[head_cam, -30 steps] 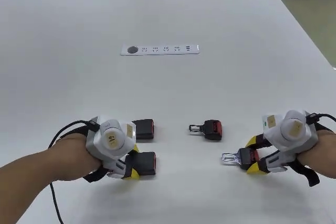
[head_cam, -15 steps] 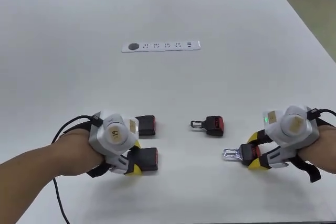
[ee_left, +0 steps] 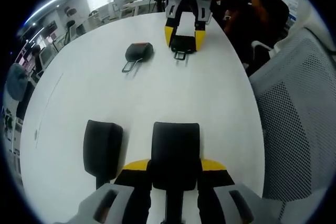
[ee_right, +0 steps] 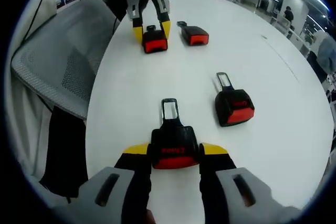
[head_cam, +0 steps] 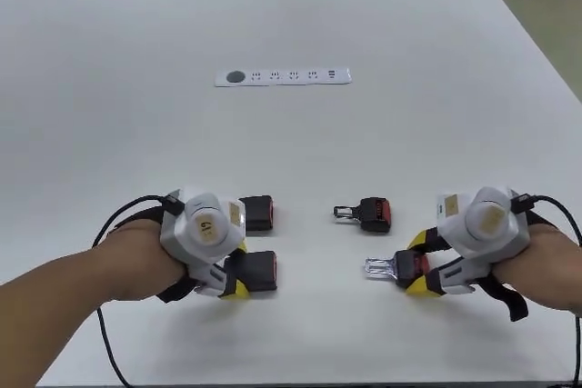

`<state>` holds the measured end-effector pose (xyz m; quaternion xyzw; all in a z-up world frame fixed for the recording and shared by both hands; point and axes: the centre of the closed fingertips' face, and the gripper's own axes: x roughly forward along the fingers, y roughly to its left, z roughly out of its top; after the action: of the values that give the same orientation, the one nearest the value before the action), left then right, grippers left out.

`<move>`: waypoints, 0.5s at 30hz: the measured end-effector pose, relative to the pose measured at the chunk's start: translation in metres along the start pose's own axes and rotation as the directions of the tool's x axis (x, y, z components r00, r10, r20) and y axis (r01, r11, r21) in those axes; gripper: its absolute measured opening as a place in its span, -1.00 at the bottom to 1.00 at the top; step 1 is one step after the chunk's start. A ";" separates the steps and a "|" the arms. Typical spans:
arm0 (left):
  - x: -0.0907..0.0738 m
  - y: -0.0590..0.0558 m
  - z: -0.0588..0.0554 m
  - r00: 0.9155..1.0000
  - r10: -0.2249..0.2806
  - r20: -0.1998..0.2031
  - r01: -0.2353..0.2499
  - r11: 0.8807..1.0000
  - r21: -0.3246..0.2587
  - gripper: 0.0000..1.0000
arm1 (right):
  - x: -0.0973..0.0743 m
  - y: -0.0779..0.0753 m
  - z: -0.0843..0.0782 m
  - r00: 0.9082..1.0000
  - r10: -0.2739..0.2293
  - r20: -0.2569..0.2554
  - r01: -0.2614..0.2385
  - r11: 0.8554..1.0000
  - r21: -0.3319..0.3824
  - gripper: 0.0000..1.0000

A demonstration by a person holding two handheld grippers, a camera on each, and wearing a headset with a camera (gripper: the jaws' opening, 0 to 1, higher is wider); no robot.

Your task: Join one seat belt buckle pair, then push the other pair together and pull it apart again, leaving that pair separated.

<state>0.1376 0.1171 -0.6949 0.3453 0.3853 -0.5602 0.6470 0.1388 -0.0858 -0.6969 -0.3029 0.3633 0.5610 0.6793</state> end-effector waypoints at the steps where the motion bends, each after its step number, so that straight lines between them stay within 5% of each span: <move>1: 0.000 0.000 0.000 1.000 0.000 0.002 0.000 1.000 0.001 -0.31 | 0.003 0.003 0.005 1.000 -0.001 0.008 0.001 1.000 -0.001 -0.31; 15: 0.000 0.000 -0.001 1.000 0.002 0.009 -0.002 1.000 -0.004 -0.31 | 0.035 0.011 0.052 0.997 0.011 0.073 -0.009 1.000 -0.029 -0.31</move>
<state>0.1374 0.1180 -0.6954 0.3419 0.3831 -0.5604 0.6499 0.1394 -0.0218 -0.6977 -0.2901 0.3316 0.5803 0.6849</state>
